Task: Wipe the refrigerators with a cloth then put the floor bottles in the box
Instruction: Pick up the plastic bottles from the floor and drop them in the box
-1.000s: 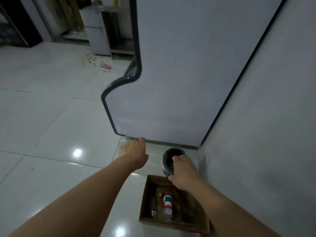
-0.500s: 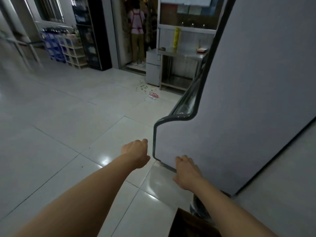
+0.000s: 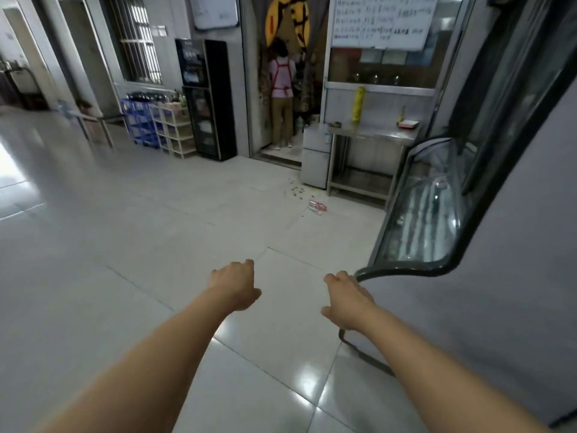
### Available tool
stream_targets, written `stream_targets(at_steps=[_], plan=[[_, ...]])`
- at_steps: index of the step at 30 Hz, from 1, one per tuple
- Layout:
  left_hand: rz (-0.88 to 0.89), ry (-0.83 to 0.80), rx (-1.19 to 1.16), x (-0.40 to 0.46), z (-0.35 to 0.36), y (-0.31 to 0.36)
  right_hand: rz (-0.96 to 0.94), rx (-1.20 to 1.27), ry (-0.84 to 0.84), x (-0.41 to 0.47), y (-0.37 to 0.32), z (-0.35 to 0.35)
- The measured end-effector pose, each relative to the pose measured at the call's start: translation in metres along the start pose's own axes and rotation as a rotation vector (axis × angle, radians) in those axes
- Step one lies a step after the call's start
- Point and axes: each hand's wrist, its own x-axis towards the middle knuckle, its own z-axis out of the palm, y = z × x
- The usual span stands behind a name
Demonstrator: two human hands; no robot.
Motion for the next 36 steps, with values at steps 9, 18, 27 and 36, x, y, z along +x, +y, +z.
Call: stream_targets(at_steps=[9, 18, 27, 36], plan=[[-0.005, -0.001, -0.077, 0.118, -0.018, -0.078, -0.009, 0.001, 0.002, 0.128, -0.062, -0.026], [-0.043, -0.011, 0.008, 0.316, -0.048, -0.124, 0.004, 0.016, -0.041, 0.343, -0.07, -0.059], [0.01, -0.032, 0.038, 0.519, -0.085, -0.141, 0.029, 0.035, -0.037, 0.547, -0.072, -0.111], [0.142, -0.059, -0.003, 0.774, -0.125, -0.158, 0.202, 0.093, 0.0, 0.759, -0.059, -0.151]])
